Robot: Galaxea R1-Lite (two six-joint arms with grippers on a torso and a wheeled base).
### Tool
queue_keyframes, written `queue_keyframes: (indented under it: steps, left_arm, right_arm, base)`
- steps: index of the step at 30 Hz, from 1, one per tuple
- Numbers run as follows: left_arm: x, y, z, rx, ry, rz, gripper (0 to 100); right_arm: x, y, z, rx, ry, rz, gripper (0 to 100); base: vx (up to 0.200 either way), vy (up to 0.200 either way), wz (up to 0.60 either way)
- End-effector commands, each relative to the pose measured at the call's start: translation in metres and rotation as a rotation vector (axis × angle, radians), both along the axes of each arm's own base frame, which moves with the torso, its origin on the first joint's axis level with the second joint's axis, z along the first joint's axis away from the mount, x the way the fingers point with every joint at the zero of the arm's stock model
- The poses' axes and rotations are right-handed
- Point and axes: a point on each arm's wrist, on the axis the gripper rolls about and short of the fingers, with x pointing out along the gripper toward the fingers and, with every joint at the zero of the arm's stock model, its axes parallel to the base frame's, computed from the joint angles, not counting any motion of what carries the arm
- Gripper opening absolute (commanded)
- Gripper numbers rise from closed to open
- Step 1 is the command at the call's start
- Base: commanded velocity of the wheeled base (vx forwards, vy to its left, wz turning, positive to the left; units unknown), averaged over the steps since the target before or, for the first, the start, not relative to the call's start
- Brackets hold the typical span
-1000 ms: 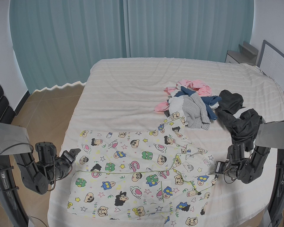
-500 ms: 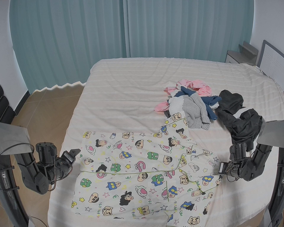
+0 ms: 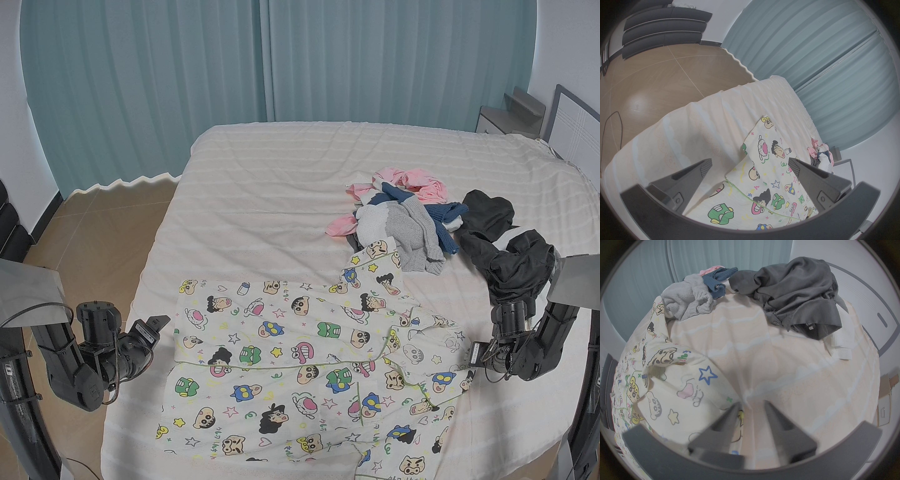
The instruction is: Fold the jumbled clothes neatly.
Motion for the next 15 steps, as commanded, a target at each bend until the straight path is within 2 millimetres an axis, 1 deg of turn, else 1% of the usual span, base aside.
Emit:
queue_keyframes:
  steps: [1,5,7,10,12,15]
  left_arm:
    - [0.001,0.0,0.002,0.0,-0.016,-0.001,100]
    - [0.001,0.0,0.006,-0.008,-0.049,-0.004,100]
    - [0.0,0.0,0.007,-0.008,-0.072,-0.004,100]
    - [0.0,0.0,0.007,-0.009,-0.075,-0.006,100]
    - [0.0,0.0,0.007,-0.009,-0.075,-0.004,100]
    - [0.001,-0.001,0.006,-0.002,-0.074,0.003,100]
  right_arm:
    - [0.0,0.004,0.01,0.022,-0.035,0.019,100]
    - [0.0,0.008,0.017,0.07,-0.059,0.059,100]
    - [-0.002,0.017,0.032,0.174,-0.104,0.103,100]
    - [-0.004,0.018,0.046,0.234,-0.138,0.124,100]
    - [-0.005,0.018,0.05,0.236,-0.15,0.127,100]
    - [-0.005,0.018,0.051,0.25,-0.156,0.124,100]
  base:
    - [0.0,0.0,0.0]
    - [0.0,0.0,0.0]
    - [0.0,0.0,0.0]
    - [0.0,0.0,0.0]
    - [0.0,0.0,0.0]
    - [0.0,0.0,0.0]
